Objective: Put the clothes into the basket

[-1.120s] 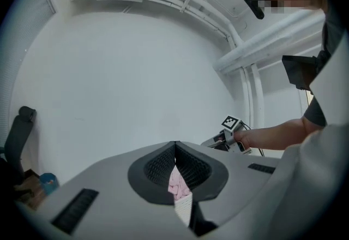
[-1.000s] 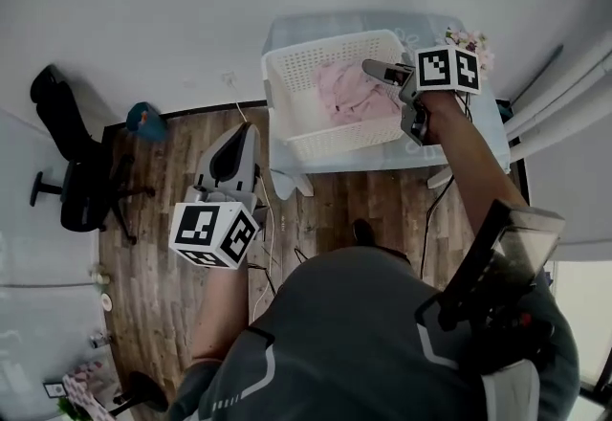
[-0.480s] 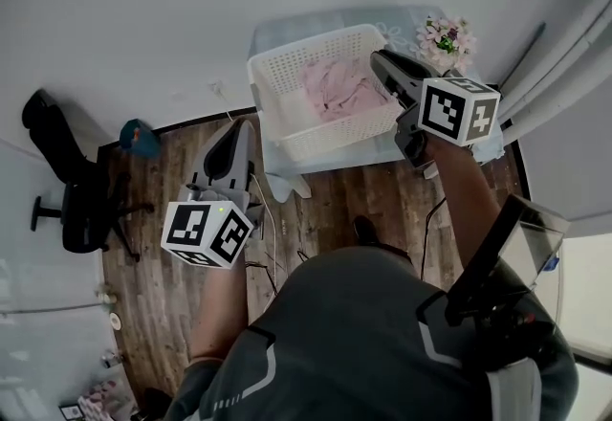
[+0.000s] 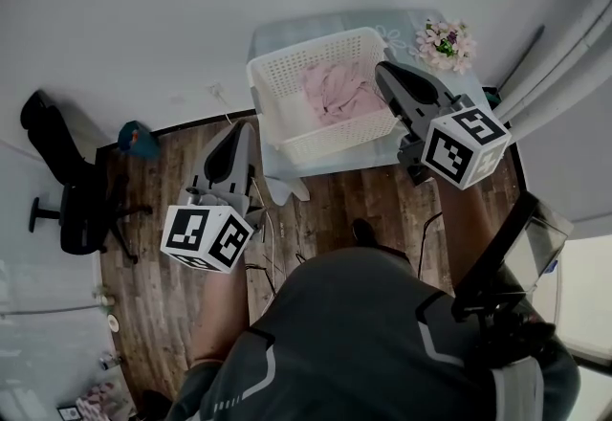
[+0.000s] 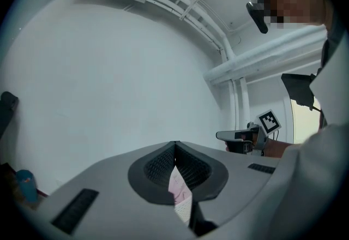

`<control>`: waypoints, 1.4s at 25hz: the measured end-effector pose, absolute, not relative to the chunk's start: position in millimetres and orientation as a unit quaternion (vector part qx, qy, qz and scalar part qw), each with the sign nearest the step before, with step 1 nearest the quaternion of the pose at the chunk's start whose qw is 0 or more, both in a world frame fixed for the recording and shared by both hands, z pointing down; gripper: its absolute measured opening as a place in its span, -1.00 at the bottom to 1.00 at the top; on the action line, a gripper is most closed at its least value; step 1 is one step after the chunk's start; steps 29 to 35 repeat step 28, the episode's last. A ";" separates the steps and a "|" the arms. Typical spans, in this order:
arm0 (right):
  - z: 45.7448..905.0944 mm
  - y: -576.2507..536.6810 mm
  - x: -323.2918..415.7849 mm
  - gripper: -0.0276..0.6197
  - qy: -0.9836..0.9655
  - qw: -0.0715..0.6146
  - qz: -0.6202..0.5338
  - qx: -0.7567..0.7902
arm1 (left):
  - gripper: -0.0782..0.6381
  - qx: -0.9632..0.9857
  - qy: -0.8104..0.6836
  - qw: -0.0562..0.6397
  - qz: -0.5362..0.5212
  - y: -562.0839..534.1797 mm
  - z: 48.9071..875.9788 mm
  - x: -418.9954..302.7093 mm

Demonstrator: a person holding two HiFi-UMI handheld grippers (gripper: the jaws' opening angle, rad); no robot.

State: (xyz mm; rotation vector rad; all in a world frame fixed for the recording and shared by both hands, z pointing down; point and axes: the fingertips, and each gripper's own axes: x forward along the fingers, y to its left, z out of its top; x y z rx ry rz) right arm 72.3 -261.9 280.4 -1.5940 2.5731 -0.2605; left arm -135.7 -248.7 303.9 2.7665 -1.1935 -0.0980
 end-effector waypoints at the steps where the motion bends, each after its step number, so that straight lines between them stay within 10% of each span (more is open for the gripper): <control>1: 281.4 -261.0 73.6 -0.86 0.843 0.050 -0.086 -0.528 | -0.76 0.916 -0.394 0.065 -0.033 -248.3 303.8 -134.9; 35: 276.5 -251.9 77.2 -0.87 0.840 0.024 -0.062 -0.538 | -0.76 0.916 -0.400 0.041 -0.008 -253.6 303.0 -119.9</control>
